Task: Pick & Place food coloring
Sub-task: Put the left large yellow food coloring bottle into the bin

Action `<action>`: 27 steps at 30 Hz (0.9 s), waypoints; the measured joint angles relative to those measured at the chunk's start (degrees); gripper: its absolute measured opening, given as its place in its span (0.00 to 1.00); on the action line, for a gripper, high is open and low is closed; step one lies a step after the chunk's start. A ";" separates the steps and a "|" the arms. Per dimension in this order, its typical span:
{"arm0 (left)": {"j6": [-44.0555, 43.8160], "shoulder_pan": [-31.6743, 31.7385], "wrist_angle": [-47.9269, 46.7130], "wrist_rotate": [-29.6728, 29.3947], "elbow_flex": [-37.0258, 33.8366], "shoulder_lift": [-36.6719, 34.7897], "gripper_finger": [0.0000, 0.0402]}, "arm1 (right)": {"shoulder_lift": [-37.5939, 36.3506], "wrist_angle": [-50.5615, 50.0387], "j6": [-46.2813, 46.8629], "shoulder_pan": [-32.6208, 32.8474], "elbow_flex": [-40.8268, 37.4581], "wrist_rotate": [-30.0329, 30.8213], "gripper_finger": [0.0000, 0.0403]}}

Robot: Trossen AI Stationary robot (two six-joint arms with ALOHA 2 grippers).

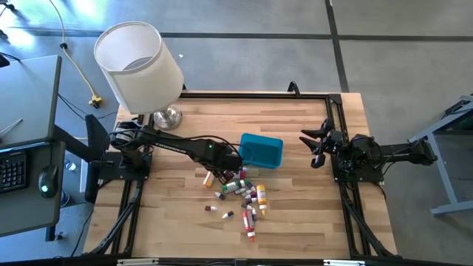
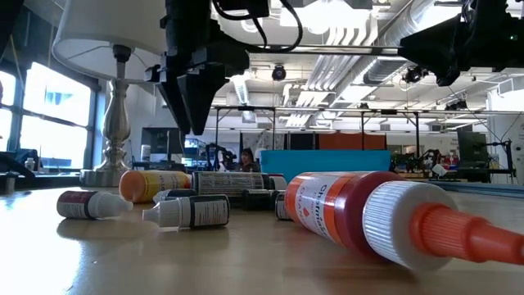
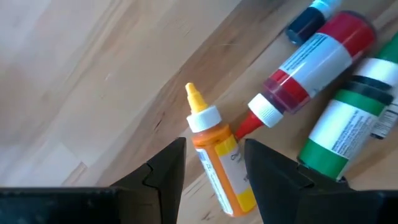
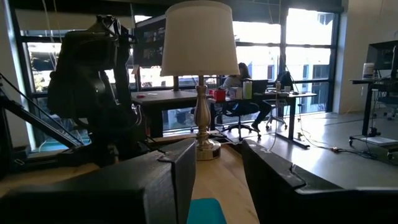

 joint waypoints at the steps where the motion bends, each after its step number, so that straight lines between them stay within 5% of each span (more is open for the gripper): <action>1: 0.01 0.00 0.66 -0.04 -0.01 0.00 0.39 | 0.00 0.00 0.00 0.00 0.00 0.00 0.31; 20: -4.83 0.51 1.42 1.92 -0.16 3.30 0.40 | 0.22 6.00 -5.36 -0.57 0.00 4.19 0.31; 27: -3.34 0.50 2.04 2.70 0.00 4.02 0.40 | 5.50 14.50 -4.57 -1.48 0.32 -10.97 0.31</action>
